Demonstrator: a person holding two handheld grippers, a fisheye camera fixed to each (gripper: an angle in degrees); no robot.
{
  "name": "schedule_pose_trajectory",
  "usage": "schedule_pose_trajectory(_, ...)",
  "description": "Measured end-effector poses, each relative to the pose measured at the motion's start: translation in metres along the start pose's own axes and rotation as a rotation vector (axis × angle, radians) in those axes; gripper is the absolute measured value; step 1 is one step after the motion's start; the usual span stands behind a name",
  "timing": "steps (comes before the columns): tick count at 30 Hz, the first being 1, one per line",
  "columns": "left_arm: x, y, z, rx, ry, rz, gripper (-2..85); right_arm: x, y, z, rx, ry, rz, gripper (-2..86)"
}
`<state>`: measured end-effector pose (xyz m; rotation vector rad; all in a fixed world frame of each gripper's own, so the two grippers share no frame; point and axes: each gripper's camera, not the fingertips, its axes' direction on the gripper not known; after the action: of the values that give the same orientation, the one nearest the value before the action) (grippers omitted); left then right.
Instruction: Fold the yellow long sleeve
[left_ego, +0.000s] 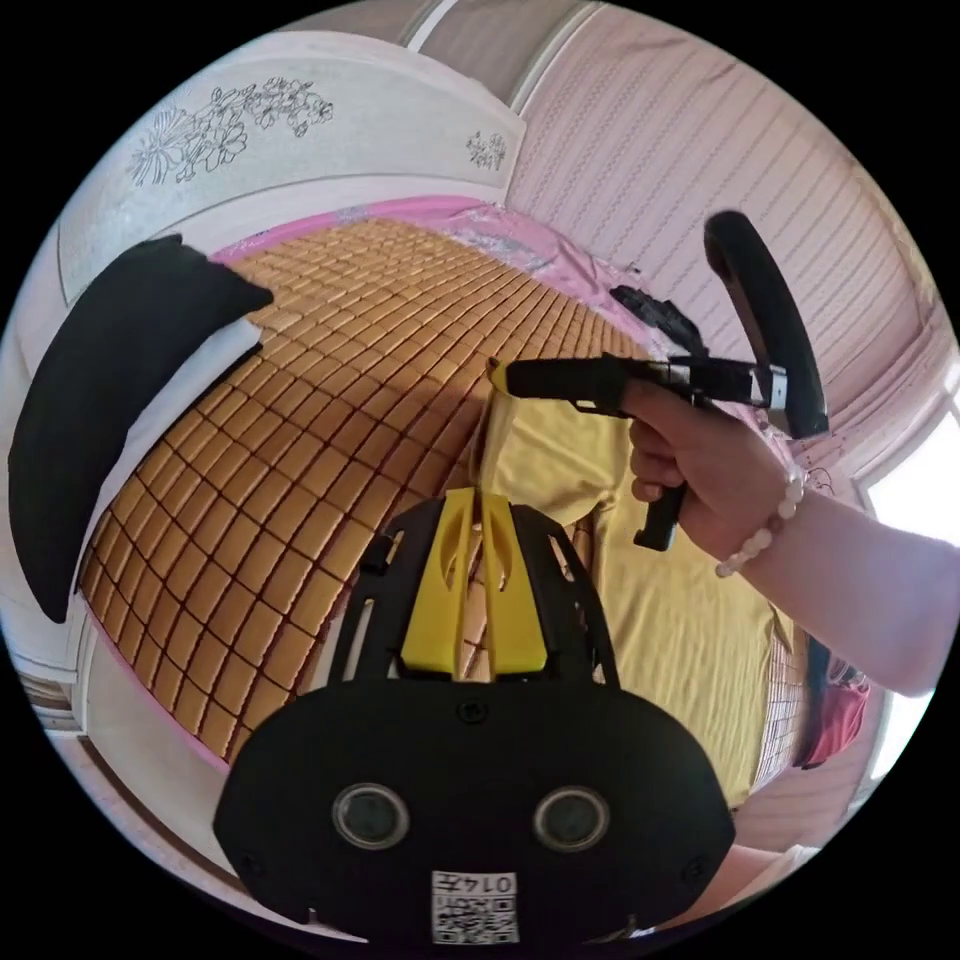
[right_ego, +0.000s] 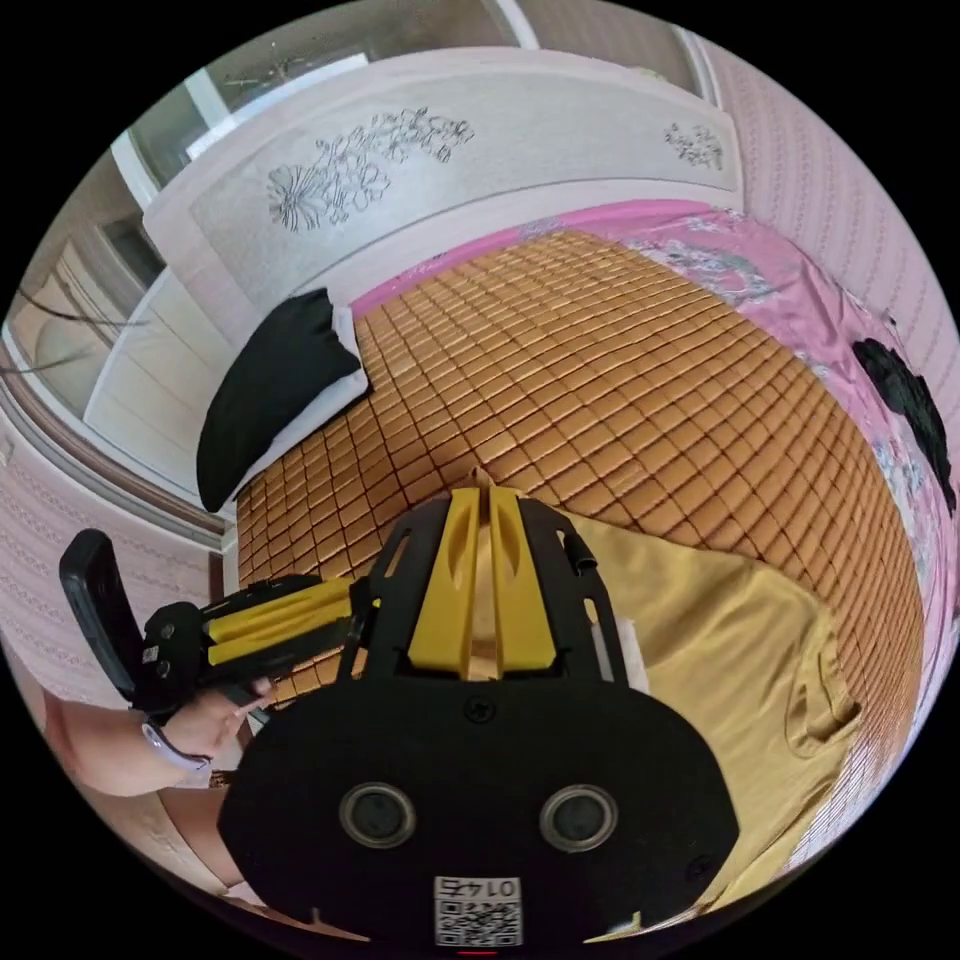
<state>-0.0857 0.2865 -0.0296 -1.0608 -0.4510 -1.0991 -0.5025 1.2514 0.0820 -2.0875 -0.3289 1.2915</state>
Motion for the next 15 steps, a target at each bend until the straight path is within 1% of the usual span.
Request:
schedule_pose_trajectory(2,0.020,-0.004,-0.017,0.079,0.052,0.074,-0.9,0.032,0.028,-0.064,0.109,0.041,0.042,1.3)
schedule_pose_trajectory(3,0.040,-0.007,-0.030,0.128,0.096,0.156,-0.9,0.041,0.038,-0.083,0.138,0.049,0.053,1.3)
schedule_pose_trajectory(4,0.051,-0.008,-0.036,0.150,0.126,0.202,-0.8,0.057,0.060,-0.119,0.192,0.060,0.082,1.4)
schedule_pose_trajectory(5,0.073,-0.010,-0.046,0.178,0.201,0.294,-0.7,0.072,0.085,-0.150,0.217,0.071,0.123,1.7)
schedule_pose_trajectory(6,0.096,-0.009,-0.052,0.179,0.279,0.372,-0.5,0.079,0.099,-0.162,0.212,0.080,0.147,1.9)
schedule_pose_trajectory(7,0.106,-0.007,-0.053,0.170,0.317,0.398,-0.4,0.091,0.126,-0.178,0.162,0.117,0.196,2.3)
schedule_pose_trajectory(8,0.122,-0.002,-0.053,0.146,0.389,0.414,0.2,0.102,0.155,-0.185,0.087,0.164,0.228,2.9)
schedule_pose_trajectory(9,0.132,0.005,-0.048,0.113,0.451,0.413,1.2,0.107,0.169,-0.185,0.051,0.181,0.241,3.6)
schedule_pose_trajectory(10,0.137,0.009,-0.044,0.090,0.469,0.411,1.9,0.116,0.196,-0.184,-0.013,0.203,0.285,4.8)
schedule_pose_trajectory(11,0.144,0.016,-0.033,0.022,0.476,0.413,3.3,0.125,0.217,-0.181,-0.074,0.195,0.316,6.1)
schedule_pose_trajectory(12,0.150,0.022,-0.023,-0.050,0.459,0.423,4.7,0.128,0.224,-0.179,-0.093,0.188,0.326,6.7)
schedule_pose_trajectory(15,0.158,0.030,-0.002,-0.135,0.377,0.463,5.5,0.145,0.232,-0.169,-0.106,0.168,0.349,7.7)
